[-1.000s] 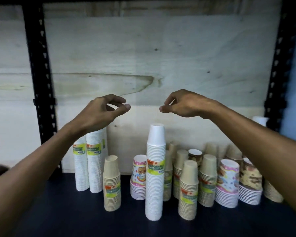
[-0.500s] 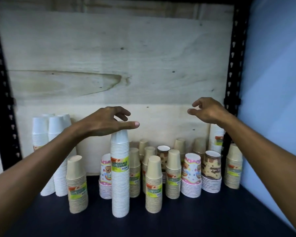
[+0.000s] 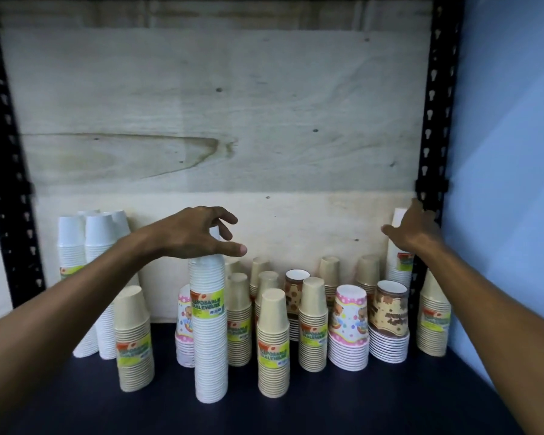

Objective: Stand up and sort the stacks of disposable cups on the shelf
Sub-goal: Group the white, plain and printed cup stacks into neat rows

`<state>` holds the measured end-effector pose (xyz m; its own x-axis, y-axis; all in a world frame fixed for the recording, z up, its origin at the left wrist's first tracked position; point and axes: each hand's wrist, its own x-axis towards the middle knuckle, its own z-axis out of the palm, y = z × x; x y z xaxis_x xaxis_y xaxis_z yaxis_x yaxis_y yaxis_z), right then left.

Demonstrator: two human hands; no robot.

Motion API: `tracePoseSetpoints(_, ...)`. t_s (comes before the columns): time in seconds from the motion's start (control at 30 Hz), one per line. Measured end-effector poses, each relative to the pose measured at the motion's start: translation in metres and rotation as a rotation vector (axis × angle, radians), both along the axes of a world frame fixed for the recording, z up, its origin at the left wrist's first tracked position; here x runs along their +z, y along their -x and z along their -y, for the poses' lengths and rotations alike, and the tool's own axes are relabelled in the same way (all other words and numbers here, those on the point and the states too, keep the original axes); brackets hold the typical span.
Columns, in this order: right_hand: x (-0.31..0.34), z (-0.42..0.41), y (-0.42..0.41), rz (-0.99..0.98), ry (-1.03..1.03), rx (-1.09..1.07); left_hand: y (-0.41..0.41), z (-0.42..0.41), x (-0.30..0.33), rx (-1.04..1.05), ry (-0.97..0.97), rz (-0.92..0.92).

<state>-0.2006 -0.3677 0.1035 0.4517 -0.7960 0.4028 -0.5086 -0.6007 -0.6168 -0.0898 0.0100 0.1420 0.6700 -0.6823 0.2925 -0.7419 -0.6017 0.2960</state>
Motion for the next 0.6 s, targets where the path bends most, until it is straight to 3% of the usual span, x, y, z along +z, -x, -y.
tracePoseSetpoints(0.47,-0.017,0.009,-0.005,0.109,0.028,0.030,-0.010,-0.023,0.001,-0.073,0.092,-0.334)
tracePoseSetpoints(0.6,0.004,0.004,0.000,0.199,0.100,0.010,-0.008,-0.029,0.001,-0.069,0.122,-0.333)
